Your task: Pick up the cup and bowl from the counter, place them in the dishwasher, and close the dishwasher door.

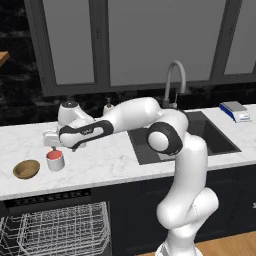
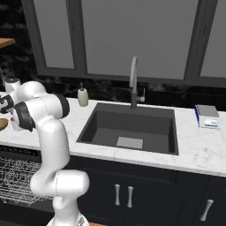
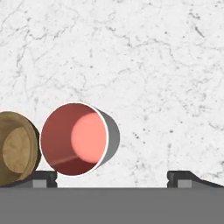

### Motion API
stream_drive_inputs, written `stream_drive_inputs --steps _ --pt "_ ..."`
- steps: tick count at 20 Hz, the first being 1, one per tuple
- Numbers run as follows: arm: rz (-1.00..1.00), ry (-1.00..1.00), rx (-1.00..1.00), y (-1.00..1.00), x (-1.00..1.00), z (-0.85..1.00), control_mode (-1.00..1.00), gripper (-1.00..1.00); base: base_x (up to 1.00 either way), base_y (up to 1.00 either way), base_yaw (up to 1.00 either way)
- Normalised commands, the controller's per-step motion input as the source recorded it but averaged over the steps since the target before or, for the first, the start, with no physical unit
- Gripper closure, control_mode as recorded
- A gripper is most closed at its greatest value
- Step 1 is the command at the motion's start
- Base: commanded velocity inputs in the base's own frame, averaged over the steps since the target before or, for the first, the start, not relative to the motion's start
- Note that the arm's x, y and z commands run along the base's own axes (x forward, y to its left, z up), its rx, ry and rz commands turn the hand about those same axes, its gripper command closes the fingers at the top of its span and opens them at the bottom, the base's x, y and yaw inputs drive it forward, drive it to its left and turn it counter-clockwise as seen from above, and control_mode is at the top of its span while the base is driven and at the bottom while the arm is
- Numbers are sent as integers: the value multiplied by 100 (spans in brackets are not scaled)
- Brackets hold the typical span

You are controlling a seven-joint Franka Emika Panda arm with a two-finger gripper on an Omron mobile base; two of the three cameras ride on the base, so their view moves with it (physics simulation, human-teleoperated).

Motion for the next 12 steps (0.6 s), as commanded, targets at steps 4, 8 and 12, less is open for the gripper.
stream_drive_inputs --steps 4,8,12 --pt "0 0 0 4 4 -19 -100 -100 0 0 0" --pt "0 0 0 10 0 -29 -100 -100 0 0 0" --pt "0 0 0 7 6 -28 -100 -100 0 0 0"
